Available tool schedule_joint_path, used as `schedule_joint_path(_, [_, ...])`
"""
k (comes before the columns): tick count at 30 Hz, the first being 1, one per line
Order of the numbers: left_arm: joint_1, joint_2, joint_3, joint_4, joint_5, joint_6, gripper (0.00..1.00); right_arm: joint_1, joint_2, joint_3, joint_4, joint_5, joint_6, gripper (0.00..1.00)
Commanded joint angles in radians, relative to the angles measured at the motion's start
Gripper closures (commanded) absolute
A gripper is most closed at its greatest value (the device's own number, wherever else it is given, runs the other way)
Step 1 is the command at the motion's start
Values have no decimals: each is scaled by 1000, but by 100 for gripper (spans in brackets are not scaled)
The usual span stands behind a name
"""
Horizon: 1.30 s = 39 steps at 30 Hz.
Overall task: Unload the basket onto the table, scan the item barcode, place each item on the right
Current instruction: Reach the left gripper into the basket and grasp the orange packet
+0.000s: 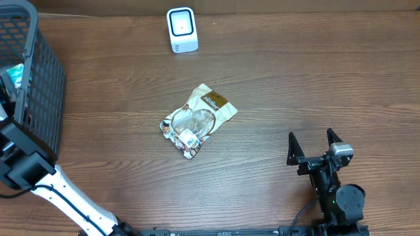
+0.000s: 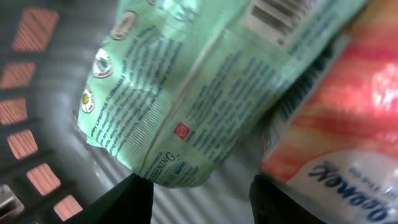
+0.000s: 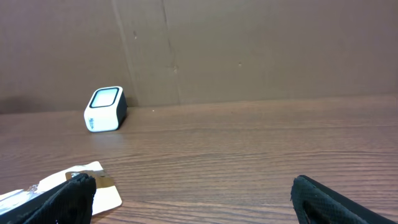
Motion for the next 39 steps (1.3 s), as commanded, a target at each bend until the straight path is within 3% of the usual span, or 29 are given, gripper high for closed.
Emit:
schedule_joint_path(1, [6, 6, -9, 36, -28, 50, 44, 3, -5, -10, 6, -5, 3, 0])
schedule_joint_path(14, [-4, 3, 15, 82, 13, 105, 43, 3, -4, -10, 6, -5, 3, 0])
schedule_joint_path(21, [-29, 3, 170, 14, 307, 135, 43, 3, -5, -10, 6, -5, 3, 0])
schedule_joint_path(27, [-59, 3, 294, -13, 408, 145, 38, 3, -5, -10, 6, -5, 3, 0])
schedule_joint_path(39, [-69, 13, 27, 182, 389, 121, 46, 3, -4, -10, 6, -5, 3, 0])
